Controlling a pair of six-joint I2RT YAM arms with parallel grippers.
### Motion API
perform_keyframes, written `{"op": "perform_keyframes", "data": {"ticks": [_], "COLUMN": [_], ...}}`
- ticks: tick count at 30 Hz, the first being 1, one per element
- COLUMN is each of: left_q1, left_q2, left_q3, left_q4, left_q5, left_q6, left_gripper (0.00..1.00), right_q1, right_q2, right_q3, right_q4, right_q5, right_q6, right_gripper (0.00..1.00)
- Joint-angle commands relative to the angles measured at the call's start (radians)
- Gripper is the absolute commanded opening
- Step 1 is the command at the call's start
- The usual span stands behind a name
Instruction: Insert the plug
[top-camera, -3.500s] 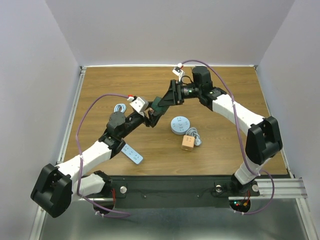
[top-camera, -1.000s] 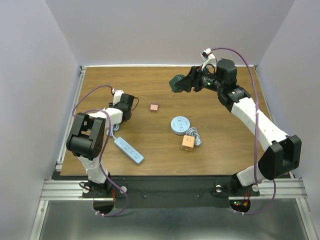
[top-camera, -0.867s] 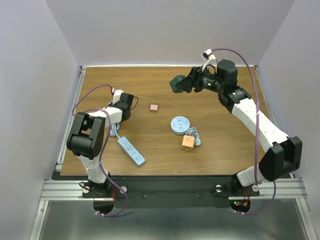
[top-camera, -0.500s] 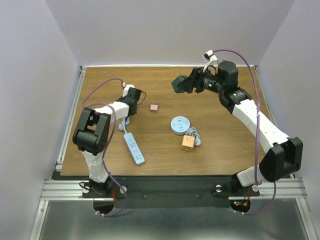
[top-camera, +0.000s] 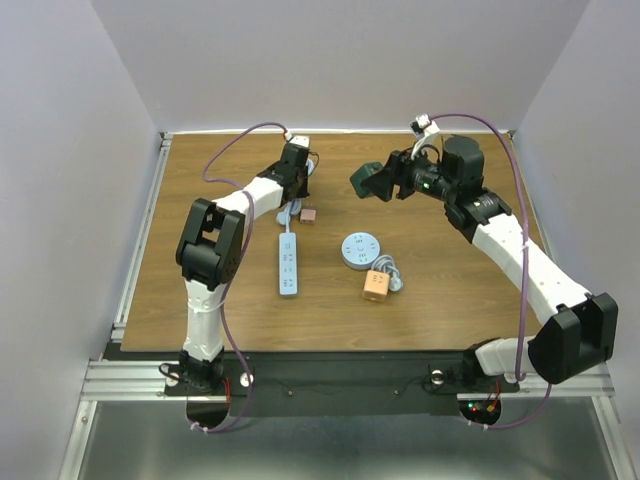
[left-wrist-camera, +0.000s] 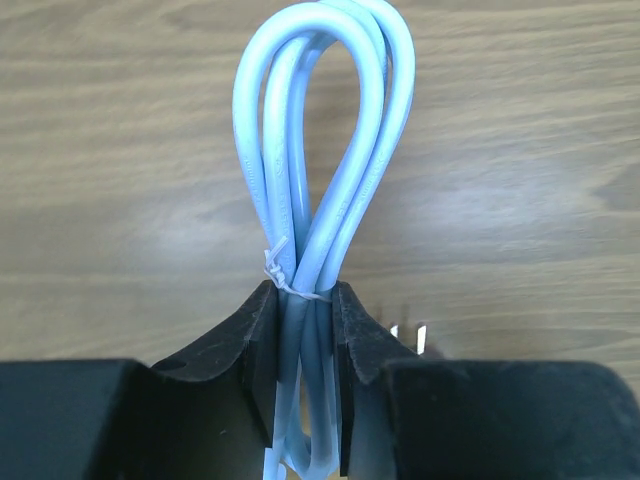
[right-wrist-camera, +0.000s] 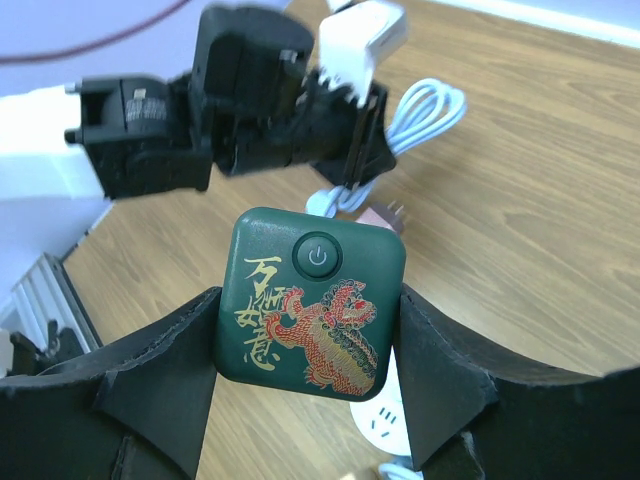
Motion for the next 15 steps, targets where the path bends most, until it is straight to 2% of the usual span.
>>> {"op": "perform_keyframes", "data": {"ticks": [1, 4, 7, 10, 13, 15], "left_q1": [-0.011, -0.013, -0.013, -0.011, -0.008, 0.008], "left_q2": [0.027, 0.064, 0.083, 0.103, 0.110, 0.115], "left_q3": [0.131, 0.175, 0.208, 0.247, 0.270, 0.287], "left_q4": [0.082, 0.068, 0.056, 0.002, -0.018, -0.033], "left_q5": [0.149, 0.250, 0.271, 0.219, 0.070, 0.038], "left_q6": [0.080, 0.123, 0.145, 0.143, 0.111, 0.076], "left_gripper": [0.00, 0.00, 0.00, 0.00, 0.00, 0.00], "right_q1": [-0.007, -0.005, -0.005, -0.005, -0.002, -0.004], "right_q2": [-0.030, -0.029, -0.027, -0.018, -0.003, 0.003], "right_q3": [-0.021, -0.033, -0.039, -0.033, -0.027, -0.027], "right_q4": [0.058, 0.060, 0.060, 0.060, 0.060, 0.061], "right_q5": [-0.039, -0.059, -0.069, -0.073, -0.076, -0.090], "right_q6": [-0.071, -0.094, -0.112, -0.114, -0.106, -0.105], "right_gripper": [0.00, 0.00, 0.00, 0.00, 0.01, 0.00]}}
